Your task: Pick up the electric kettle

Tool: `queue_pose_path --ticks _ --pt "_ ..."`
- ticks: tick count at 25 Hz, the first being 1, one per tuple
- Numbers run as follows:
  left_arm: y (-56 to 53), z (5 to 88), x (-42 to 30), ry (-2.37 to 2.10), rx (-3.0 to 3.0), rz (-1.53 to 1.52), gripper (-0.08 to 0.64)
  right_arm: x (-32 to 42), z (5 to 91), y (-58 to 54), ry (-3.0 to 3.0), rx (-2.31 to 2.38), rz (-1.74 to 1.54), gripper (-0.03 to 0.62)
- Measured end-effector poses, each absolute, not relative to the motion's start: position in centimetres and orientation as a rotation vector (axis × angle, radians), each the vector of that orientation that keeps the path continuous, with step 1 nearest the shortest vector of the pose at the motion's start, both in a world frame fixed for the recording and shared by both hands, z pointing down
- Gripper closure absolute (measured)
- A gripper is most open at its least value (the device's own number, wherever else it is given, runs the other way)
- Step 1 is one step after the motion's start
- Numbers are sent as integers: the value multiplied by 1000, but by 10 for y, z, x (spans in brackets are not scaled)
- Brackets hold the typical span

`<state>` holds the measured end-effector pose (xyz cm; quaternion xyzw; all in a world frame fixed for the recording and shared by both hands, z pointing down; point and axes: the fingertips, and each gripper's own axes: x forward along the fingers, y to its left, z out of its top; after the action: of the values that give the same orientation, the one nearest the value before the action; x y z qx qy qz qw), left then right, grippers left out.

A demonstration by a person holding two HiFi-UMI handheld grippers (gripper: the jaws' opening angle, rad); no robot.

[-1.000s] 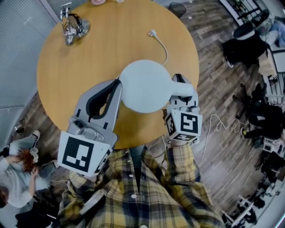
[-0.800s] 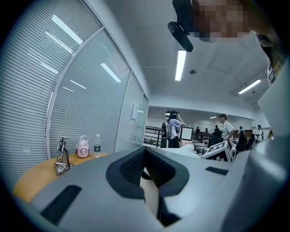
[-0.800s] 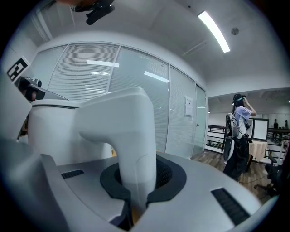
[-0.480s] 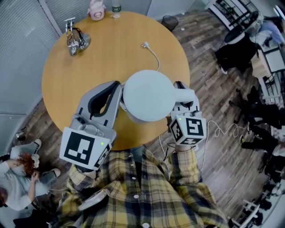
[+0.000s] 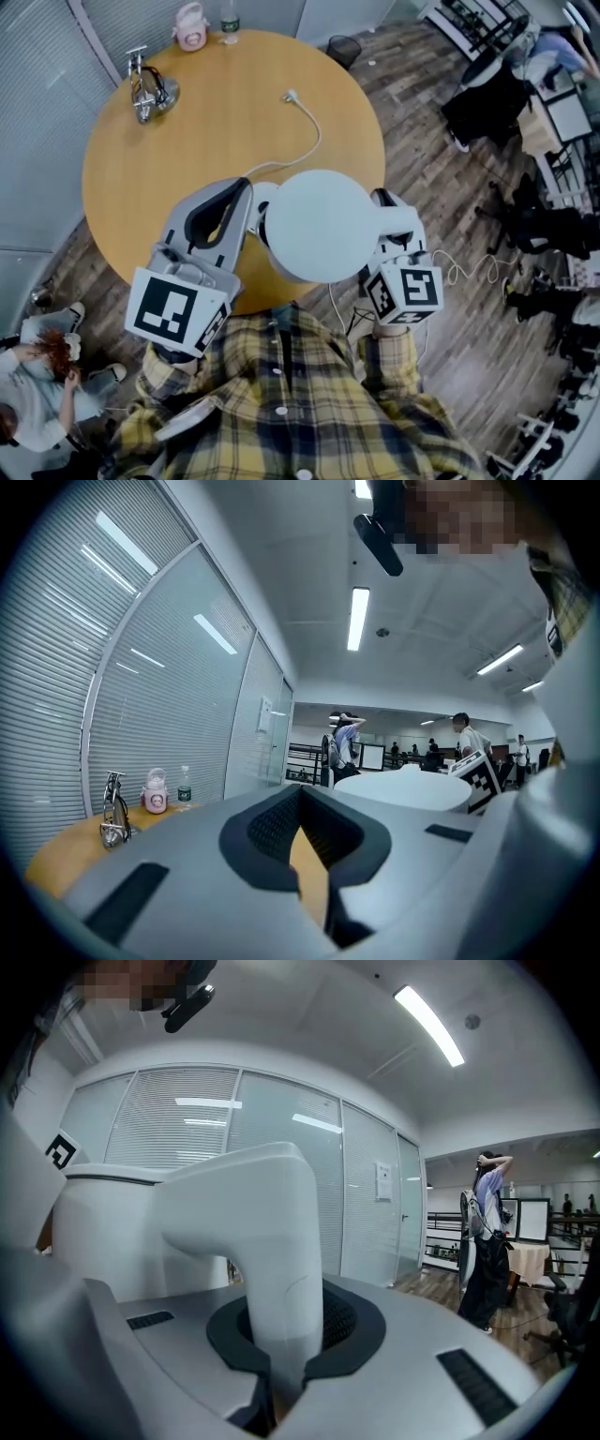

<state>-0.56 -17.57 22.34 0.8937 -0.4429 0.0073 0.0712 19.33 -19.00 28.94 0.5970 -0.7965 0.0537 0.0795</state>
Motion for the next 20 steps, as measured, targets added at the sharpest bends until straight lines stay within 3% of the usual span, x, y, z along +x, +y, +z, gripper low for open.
queue_pose_path --ticks 20 --pt "-161 245 20 -1261 2701 74 557 222 279 -157 -2351 1891 166 552"
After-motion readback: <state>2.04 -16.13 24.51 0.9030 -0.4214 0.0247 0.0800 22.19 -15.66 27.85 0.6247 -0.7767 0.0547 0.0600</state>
